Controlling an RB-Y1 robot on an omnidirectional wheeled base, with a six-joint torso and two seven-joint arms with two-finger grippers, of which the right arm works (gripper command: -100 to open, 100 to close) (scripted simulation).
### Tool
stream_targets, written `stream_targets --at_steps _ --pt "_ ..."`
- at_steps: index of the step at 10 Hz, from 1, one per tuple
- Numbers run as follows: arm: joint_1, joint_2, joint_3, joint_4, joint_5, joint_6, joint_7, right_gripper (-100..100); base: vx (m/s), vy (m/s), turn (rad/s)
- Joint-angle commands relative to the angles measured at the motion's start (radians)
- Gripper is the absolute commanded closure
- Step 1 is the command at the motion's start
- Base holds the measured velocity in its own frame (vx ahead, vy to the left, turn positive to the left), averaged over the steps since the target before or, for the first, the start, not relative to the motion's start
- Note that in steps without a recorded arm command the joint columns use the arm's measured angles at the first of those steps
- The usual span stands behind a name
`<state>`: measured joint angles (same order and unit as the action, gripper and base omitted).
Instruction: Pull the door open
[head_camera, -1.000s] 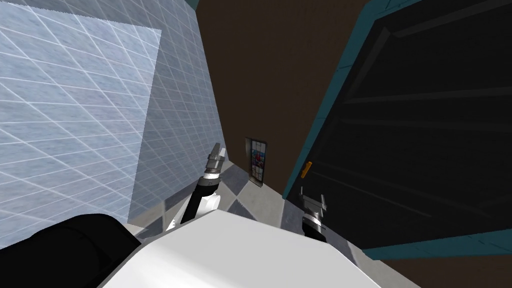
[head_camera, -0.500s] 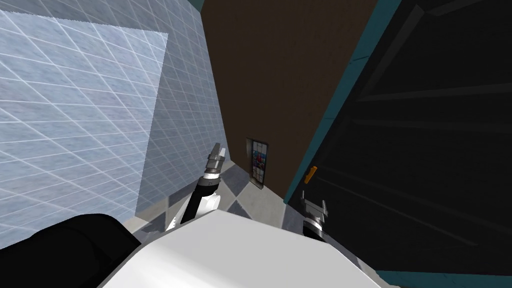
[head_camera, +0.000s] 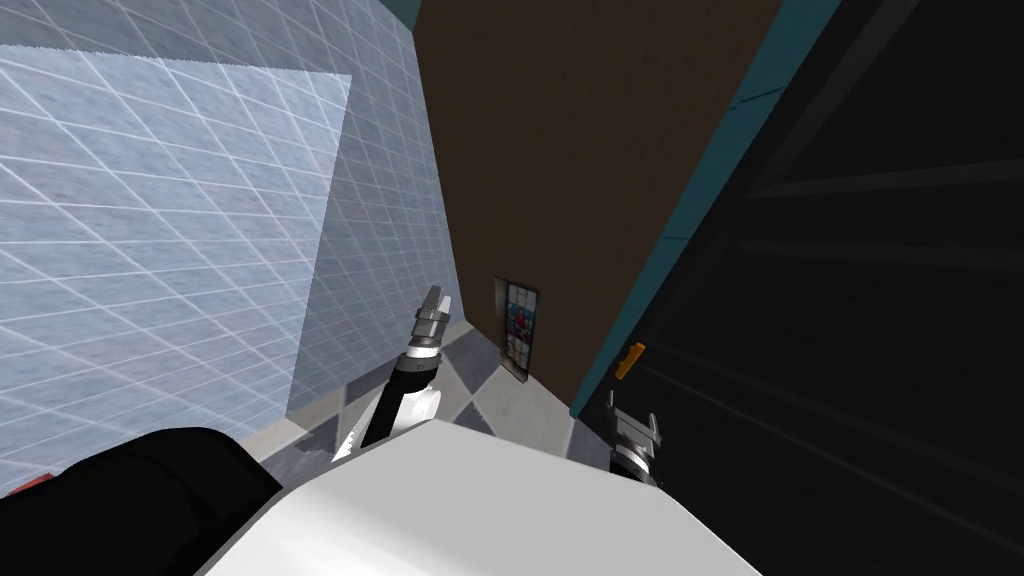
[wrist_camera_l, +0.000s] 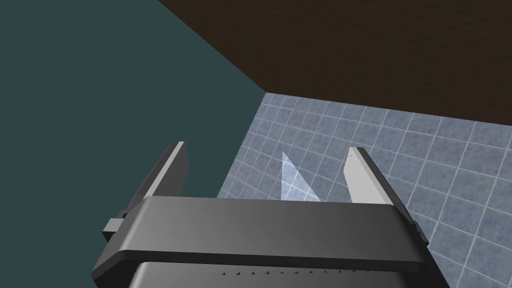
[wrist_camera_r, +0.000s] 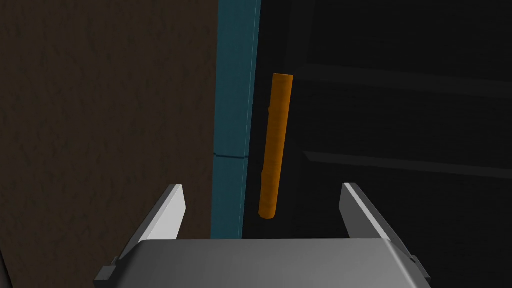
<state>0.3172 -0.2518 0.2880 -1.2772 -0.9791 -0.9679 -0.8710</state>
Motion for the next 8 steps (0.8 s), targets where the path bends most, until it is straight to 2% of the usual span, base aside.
stream_targets --at_steps 1,4,8 --pt "0.001 -0.004 0.009 0.022 -0.031 -0.012 -0.020 -100 0.100 -0.098 0.133" --pt "-0.010 -0.016 0.026 0.086 -0.096 -0.038 -0.067 -100 0.092 -0.090 0.123" --pt "-0.019 -0.027 0.040 0.142 -0.153 -0.061 -0.108 -100 0.060 -0.059 0.094"
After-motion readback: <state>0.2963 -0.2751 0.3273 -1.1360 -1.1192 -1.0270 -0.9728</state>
